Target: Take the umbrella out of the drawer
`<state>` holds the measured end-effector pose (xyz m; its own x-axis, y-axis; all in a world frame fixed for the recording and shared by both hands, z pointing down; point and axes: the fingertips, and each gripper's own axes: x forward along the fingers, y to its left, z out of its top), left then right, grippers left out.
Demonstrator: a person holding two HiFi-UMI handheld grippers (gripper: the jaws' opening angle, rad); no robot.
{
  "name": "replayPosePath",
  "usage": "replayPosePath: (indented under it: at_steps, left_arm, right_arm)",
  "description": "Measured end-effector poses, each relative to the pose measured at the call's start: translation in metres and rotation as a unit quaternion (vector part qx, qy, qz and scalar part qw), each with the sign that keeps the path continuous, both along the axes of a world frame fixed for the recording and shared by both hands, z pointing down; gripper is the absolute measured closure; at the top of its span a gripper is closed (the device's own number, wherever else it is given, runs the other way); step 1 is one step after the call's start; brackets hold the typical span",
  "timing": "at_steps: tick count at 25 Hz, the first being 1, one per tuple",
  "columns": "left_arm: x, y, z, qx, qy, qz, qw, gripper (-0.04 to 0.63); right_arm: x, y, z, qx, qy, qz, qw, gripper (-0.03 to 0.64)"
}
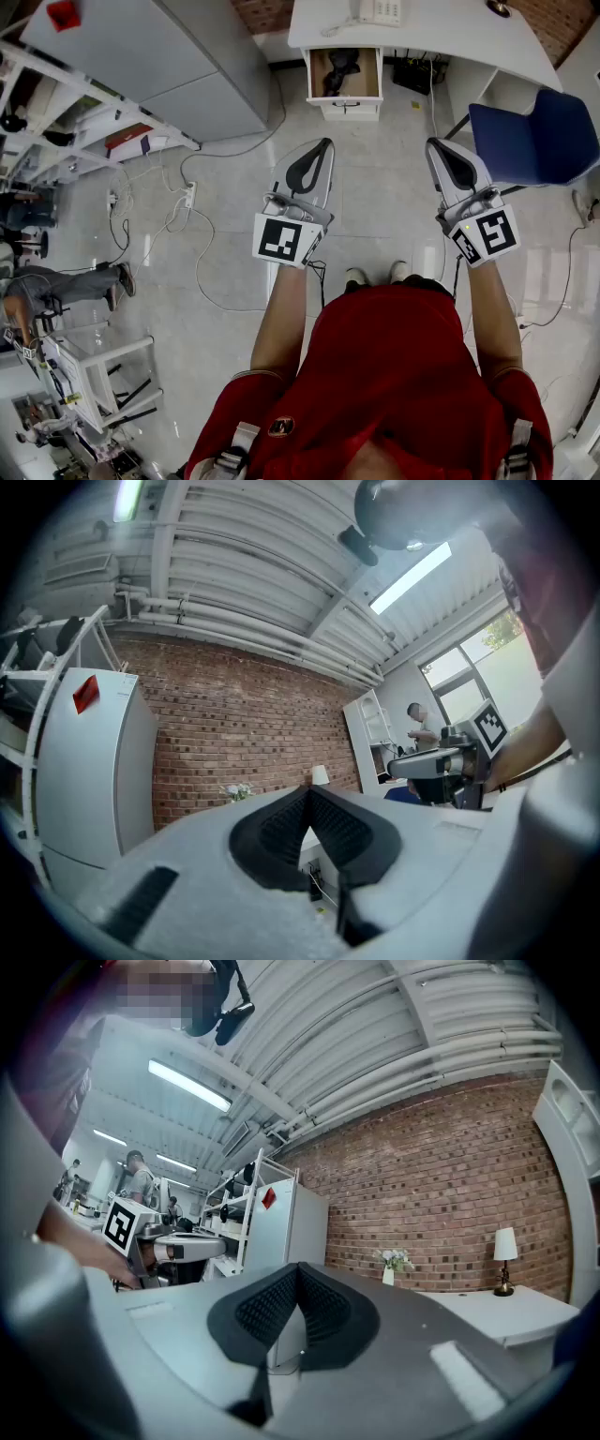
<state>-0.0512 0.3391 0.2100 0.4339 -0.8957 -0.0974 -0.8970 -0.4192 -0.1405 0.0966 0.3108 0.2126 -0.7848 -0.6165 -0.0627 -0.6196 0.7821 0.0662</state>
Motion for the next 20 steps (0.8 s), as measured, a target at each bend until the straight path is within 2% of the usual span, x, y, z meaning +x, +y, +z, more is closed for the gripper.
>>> replayPosePath:
  at_steps: [6, 12, 20]
  left_arm:
    - [-0.028, 0.012, 0.004, 0.002, 0.003, 0.003, 1.0, 0.589]
    - [-0.052, 0.014, 0.008, 0.005, 0.019, 0.002, 0.9998, 0.589]
    - [-0.081, -0.006, 0.022, -0.007, 0.024, -0.014, 0.9996, 0.589]
  right_arm:
    - [-0.026, 0.012, 0.002, 0.0, -0.002, 0.004, 1.0, 0.604]
    - [-0.044, 0.019, 0.012, -0.006, 0.016, 0.013, 1.0, 0.604]
    - [-0.063, -0.009, 0.019, -0.013, 0.023, 0.012, 1.0, 0.604]
